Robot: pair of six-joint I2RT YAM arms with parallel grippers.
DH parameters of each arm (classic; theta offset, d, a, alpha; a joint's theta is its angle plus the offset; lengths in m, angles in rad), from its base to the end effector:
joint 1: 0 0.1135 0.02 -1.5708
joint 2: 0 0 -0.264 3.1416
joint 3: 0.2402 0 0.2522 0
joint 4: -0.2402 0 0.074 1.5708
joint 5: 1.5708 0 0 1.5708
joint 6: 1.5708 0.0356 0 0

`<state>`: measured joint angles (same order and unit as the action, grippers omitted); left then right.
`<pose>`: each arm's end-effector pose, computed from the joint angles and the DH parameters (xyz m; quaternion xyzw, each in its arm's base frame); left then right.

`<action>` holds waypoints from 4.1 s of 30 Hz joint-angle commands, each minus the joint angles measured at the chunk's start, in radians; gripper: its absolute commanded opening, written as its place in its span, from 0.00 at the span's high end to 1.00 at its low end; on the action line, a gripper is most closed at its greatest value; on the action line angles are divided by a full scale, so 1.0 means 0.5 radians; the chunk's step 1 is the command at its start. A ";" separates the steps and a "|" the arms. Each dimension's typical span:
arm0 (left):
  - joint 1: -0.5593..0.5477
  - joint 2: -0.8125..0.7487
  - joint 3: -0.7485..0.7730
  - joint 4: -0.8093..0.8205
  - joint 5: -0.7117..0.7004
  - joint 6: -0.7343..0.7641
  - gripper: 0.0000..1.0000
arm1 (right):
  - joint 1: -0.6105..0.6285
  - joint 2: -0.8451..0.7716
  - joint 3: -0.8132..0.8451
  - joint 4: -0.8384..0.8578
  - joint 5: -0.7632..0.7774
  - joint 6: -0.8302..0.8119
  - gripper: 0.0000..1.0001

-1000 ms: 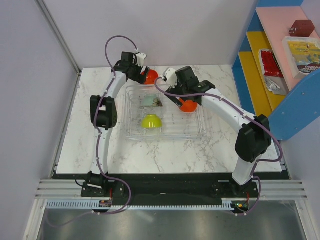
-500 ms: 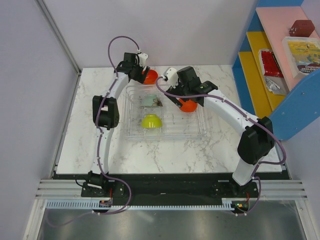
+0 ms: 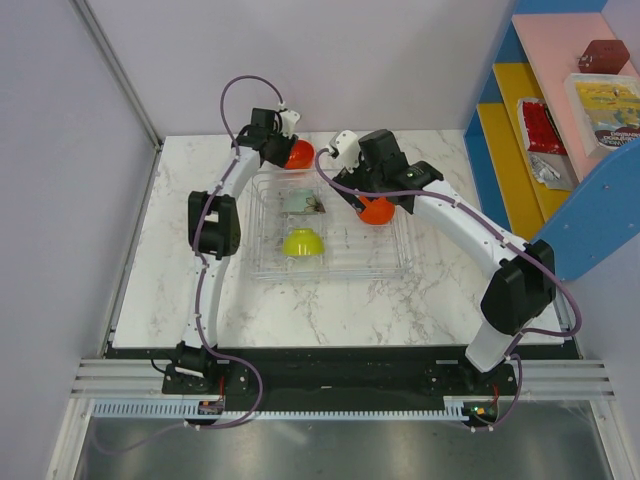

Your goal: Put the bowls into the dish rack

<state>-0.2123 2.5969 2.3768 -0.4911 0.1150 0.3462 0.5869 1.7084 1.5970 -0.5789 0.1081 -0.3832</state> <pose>0.5669 -0.1264 0.1840 0.2732 0.8658 -0.0243 0.4186 0.3274 0.2131 0.3377 -0.4008 0.8099 -0.0054 0.4283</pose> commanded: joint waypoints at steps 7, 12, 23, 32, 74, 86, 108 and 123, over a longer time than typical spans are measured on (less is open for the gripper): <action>-0.029 0.034 0.078 0.059 0.068 0.032 0.76 | 0.001 -0.070 0.000 0.072 -0.038 0.048 0.02; -0.029 0.025 0.082 0.065 -0.030 0.016 0.98 | 0.001 -0.070 0.006 0.108 0.001 0.079 0.02; -0.005 -0.089 0.091 0.243 -0.598 -0.097 0.98 | 0.001 0.022 0.003 0.176 0.035 0.211 0.02; 0.056 -0.312 0.057 0.387 -0.917 -0.211 0.98 | 0.001 -0.014 -0.040 0.213 0.029 0.242 0.02; 0.127 -2.270 -2.324 0.706 1.040 -0.395 0.98 | -0.404 -0.006 -0.764 1.835 -2.312 2.192 0.02; -0.057 -2.411 -2.450 0.768 1.083 -0.435 0.98 | -0.419 0.016 -0.786 1.894 -2.352 2.242 0.02; -0.214 -2.537 -2.480 0.847 0.997 -0.435 0.98 | -0.419 0.127 -0.838 2.167 -2.438 2.515 0.02; -0.281 -2.518 -2.474 0.847 0.933 -0.386 0.98 | -0.410 0.133 -0.896 2.369 -2.499 2.714 0.07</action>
<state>-0.3447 1.3632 1.1255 -0.1246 0.5892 0.1535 0.3813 1.7702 1.1568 0.5209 -1.1069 0.9398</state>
